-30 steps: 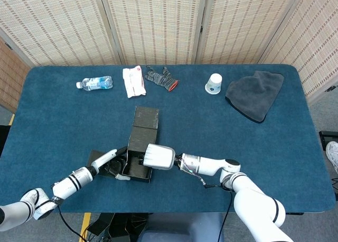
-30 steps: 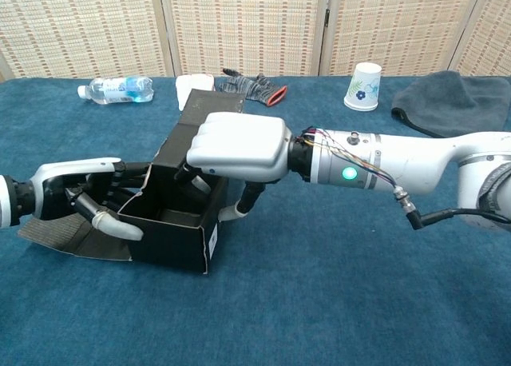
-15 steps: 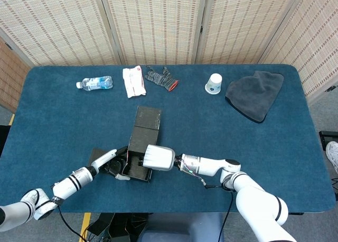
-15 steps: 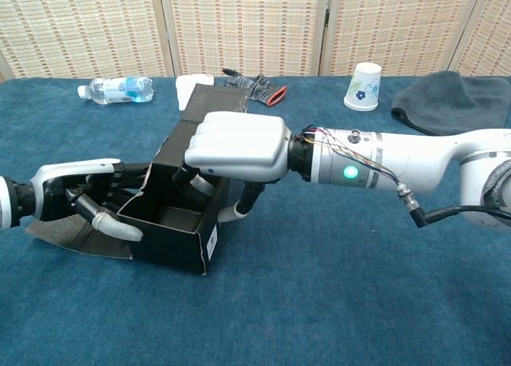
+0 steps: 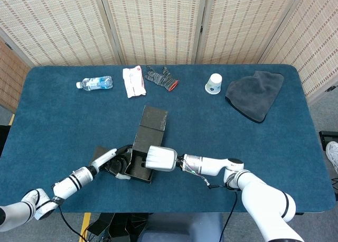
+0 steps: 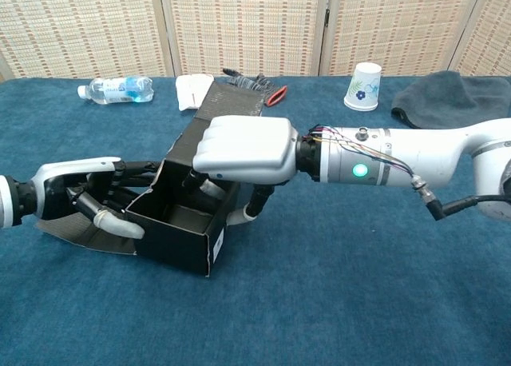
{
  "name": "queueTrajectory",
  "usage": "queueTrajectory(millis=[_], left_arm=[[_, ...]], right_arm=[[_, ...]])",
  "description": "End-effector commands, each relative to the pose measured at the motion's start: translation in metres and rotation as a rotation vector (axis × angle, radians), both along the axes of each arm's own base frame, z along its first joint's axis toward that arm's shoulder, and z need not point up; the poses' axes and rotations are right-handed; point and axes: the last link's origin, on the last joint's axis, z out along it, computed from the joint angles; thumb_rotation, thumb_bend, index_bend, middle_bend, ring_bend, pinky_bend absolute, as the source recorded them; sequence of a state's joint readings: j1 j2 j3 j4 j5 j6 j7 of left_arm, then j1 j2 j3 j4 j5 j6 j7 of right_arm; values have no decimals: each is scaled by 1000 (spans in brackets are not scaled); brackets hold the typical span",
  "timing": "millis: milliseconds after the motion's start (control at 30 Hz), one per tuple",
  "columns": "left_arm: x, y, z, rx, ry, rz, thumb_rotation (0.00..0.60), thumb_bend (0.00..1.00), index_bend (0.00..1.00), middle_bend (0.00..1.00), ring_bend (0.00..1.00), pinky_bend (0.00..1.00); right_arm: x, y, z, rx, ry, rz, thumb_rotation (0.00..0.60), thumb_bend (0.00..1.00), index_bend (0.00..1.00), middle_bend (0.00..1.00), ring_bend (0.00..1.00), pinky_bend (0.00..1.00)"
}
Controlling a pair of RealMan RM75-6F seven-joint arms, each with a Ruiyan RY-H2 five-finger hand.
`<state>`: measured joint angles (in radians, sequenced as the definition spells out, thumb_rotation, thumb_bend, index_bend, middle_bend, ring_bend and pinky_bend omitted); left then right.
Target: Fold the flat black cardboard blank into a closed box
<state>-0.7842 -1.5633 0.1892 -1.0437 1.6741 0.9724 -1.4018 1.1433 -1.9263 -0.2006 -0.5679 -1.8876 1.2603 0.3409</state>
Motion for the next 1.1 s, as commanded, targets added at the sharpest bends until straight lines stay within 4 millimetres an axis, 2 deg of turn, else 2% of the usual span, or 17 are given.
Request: queueTrajectory(millis=[33, 67, 167, 233, 467, 600, 767, 1100], left_arm=[[0, 0, -1, 5, -2, 2, 600, 1, 94, 194, 501, 595], [0, 0, -1, 6, -1, 2, 600, 1, 94, 194, 501, 595], [0, 0, -2, 9, -3, 9, 600, 1, 94, 194, 501, 596], [1, 0, -3, 11, -7, 16, 600, 1, 94, 194, 501, 595], [3, 2, -3, 14, -15, 30, 600, 1, 95, 194, 501, 596], [5, 3, -3, 15, -19, 39, 600, 1, 94, 194, 501, 595], [5, 3, -2, 19, -18, 42, 600, 1, 95, 194, 501, 595], [1, 1, 1, 22, -19, 50, 600, 1, 95, 194, 501, 595]], right_arm=[[-3, 0, 1, -20, 3, -9, 600, 444, 591, 571, 931, 1000], [-4, 0, 1, -24, 4, -11, 600, 402, 498, 513, 922, 1000], [-9, 4, 2, -15, -9, -37, 600, 328, 324, 405, 898, 1000], [-10, 6, 2, -16, -11, -40, 600, 310, 267, 370, 888, 1000], [-13, 11, 8, 1, -29, -62, 600, 308, 253, 368, 883, 1000], [-13, 13, 7, 10, -19, -65, 600, 324, 338, 433, 883, 1000], [-11, 15, 3, 20, 13, -66, 600, 394, 496, 515, 883, 1000], [-9, 19, -1, 55, 78, -66, 600, 509, 732, 694, 897, 1000]])
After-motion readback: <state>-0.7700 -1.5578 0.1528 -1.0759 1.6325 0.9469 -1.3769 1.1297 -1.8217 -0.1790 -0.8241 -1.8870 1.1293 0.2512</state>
